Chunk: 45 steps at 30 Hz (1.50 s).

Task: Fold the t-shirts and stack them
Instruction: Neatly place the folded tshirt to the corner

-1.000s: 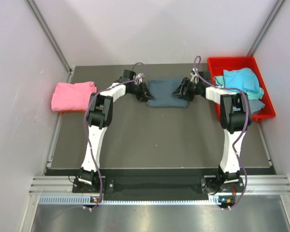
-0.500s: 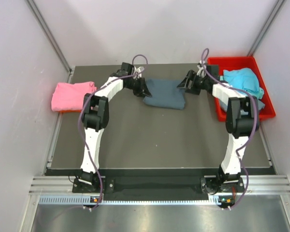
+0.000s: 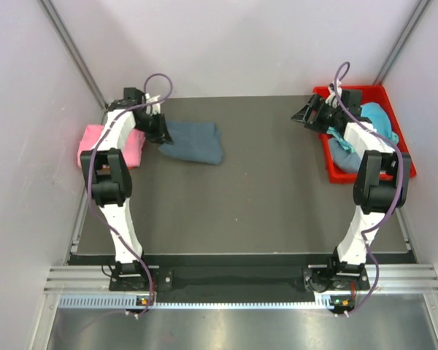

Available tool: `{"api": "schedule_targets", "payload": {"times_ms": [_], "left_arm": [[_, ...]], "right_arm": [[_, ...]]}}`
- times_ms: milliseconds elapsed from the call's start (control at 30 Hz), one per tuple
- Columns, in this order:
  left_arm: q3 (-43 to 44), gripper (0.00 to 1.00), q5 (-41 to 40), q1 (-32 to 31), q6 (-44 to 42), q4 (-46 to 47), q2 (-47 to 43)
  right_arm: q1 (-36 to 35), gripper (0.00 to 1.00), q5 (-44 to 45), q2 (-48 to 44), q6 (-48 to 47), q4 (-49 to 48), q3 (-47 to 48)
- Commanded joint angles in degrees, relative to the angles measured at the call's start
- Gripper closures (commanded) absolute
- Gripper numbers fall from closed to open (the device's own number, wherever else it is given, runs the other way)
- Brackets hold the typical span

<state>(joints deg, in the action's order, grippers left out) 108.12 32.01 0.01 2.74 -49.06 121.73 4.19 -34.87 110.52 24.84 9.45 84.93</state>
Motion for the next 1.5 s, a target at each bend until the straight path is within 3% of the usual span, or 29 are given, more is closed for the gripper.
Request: {"api": "schedule_targets", "payload": {"times_ms": [0,133,467,1467], "left_arm": [[-1.06,1.00,-3.88,3.67,-7.04,-4.99,-7.91],[2.96,1.00,-5.90,7.62,-11.52,-12.53,-7.22],[6.93,1.00,-13.03,9.04,-15.49,-15.18,-10.02],[17.48,1.00,-21.29,14.58,-18.12,-16.07,-8.62]], "right_arm": [[0.12,0.20,-1.42,1.01,1.08,-1.89,2.79],[0.03,0.20,-1.51,1.80,2.49,-3.47,2.00],[0.03,0.20,-2.22,2.95,3.63,-4.44,1.65],[-1.99,0.21,-2.48,5.05,5.31,-6.82,1.30]]}}
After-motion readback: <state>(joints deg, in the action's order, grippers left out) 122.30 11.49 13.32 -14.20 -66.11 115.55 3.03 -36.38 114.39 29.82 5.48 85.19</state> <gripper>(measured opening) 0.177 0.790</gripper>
